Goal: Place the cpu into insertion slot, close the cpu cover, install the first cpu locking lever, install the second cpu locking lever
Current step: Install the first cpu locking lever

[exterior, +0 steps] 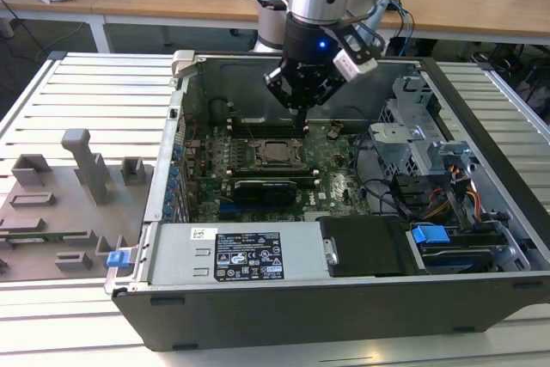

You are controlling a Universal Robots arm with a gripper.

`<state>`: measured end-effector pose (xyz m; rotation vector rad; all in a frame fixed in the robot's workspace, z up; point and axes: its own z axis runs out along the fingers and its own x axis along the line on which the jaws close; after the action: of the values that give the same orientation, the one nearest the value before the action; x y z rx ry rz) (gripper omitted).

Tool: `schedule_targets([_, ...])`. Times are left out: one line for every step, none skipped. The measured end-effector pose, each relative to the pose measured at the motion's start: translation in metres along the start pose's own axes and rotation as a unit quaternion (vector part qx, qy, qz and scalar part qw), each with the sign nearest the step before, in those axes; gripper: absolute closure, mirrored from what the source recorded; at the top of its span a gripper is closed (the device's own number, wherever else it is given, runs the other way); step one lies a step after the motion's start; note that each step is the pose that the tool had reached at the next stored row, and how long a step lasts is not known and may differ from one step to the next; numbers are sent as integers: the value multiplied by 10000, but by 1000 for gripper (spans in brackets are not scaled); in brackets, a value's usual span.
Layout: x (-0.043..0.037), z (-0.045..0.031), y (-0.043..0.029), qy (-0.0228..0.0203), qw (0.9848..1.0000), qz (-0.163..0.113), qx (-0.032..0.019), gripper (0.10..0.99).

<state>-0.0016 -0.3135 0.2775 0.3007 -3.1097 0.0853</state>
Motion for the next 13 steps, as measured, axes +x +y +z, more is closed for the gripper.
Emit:
schedule_targets([0,0,0,-2,10000,-35,1,980])
schedule_targets([0,0,0,-6,9999,-117,2,980])
schedule_targets([0,0,0,-9,9999,-160,3,980])
schedule_targets([0,0,0,-10,9998,-191,4,980])
schedule_targets([0,0,0,-14,9997,-257,5,980])
schedule_targets([0,0,0,-15,9996,-288,6,980])
schedule_targets([0,0,0,-17,9995,-323,7,980])
schedule_targets([0,0,0,-19,9994,-352,7,980])
schedule_targets([0,0,0,-21,9992,-398,8,980])
schedule_targets([0,0,0,-24,9989,-461,10,980])
schedule_targets([0,0,0,-27,9987,-511,11,980])
schedule_targets([0,0,0,-31,9983,-576,12,980])
schedule_targets([0,0,0,-33,9980,-625,13,980])
